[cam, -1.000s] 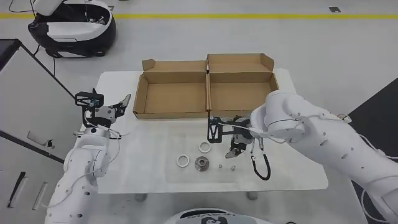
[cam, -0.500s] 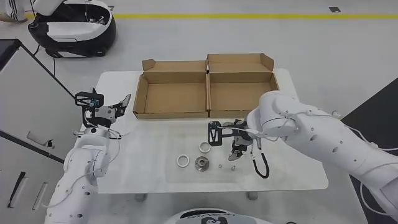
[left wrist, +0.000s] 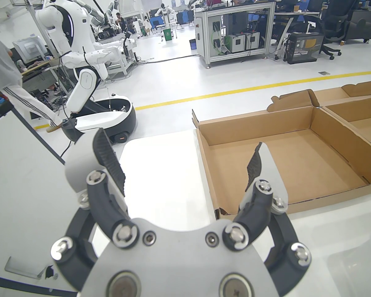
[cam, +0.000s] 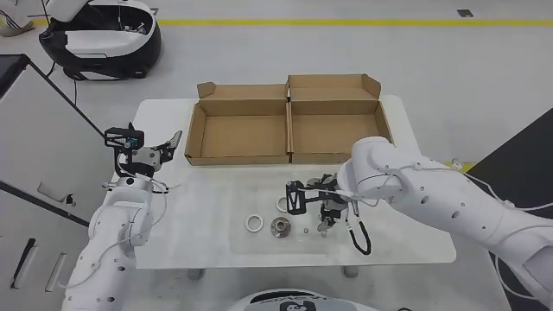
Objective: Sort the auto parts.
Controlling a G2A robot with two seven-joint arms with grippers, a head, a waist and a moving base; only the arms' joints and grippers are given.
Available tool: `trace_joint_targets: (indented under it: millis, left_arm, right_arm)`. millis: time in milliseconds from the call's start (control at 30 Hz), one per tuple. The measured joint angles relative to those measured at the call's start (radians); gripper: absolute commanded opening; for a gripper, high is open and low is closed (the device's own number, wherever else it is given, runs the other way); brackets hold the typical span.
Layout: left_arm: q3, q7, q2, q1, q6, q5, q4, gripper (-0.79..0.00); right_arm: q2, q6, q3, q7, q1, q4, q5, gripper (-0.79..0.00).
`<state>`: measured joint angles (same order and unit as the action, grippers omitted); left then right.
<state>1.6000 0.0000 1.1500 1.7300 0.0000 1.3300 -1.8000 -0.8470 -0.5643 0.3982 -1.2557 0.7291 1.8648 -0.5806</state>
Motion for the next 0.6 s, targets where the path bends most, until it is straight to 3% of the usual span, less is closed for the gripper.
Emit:
trace_joint_targets:
  millis: [600]
  left_arm:
    - [0.0,0.0,0.0,0.0,0.0,0.0,0.0,0.0]
  right_arm:
    - [0.015,0.021,-0.003,-0.001,0.02,0.01,-0.024,0.0]
